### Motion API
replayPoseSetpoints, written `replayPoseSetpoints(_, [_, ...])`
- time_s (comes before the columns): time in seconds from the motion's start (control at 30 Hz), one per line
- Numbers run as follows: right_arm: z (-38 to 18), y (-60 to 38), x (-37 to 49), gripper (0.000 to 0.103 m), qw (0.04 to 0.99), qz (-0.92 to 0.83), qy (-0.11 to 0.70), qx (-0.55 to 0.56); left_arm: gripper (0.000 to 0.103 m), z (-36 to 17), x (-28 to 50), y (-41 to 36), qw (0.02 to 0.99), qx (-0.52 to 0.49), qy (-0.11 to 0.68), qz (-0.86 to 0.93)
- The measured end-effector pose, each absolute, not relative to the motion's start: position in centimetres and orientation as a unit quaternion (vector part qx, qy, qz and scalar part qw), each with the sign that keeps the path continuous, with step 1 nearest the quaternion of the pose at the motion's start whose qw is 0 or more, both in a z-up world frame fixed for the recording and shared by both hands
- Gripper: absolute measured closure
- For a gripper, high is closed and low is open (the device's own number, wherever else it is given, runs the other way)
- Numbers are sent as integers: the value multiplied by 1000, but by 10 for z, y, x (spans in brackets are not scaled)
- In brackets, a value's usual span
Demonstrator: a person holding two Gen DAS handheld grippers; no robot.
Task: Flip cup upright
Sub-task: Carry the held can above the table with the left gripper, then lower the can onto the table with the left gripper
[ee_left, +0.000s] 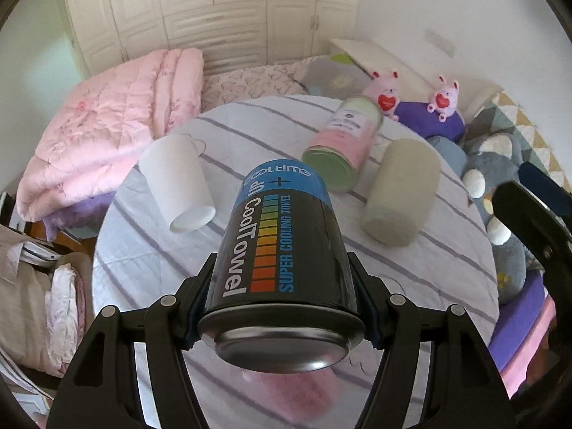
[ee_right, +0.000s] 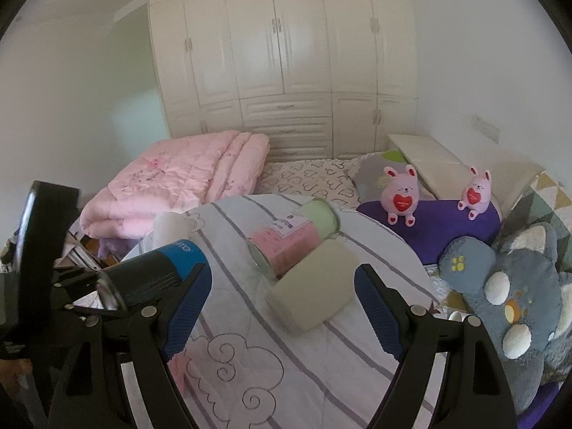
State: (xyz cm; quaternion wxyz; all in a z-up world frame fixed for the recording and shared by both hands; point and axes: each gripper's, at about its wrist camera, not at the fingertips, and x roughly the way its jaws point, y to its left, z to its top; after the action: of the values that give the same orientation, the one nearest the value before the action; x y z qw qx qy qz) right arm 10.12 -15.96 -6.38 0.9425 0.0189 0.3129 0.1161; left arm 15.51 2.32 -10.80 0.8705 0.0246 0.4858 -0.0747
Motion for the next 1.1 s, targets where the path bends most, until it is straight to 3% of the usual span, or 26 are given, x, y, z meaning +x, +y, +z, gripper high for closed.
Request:
replayPoseSetpoints(0.4, [-82, -147, 134, 20, 933, 112, 341, 9, 34, -146, 192, 21, 860, 21, 508, -49])
replayPoseSetpoints(0.53, [-85, -146, 137, 20, 930, 109, 349, 16, 24, -153, 187, 24, 854, -1, 516, -66])
replayPoseSetpoints(0.9, [-83, -130, 143, 20, 920, 126, 371, 22, 19, -126, 155, 43, 867, -23, 492, -71])
replayPoseSetpoints(1.1, [-86, -108, 157, 20, 882, 178, 434, 53, 14, -110, 134, 58, 879, -23, 473, -60])
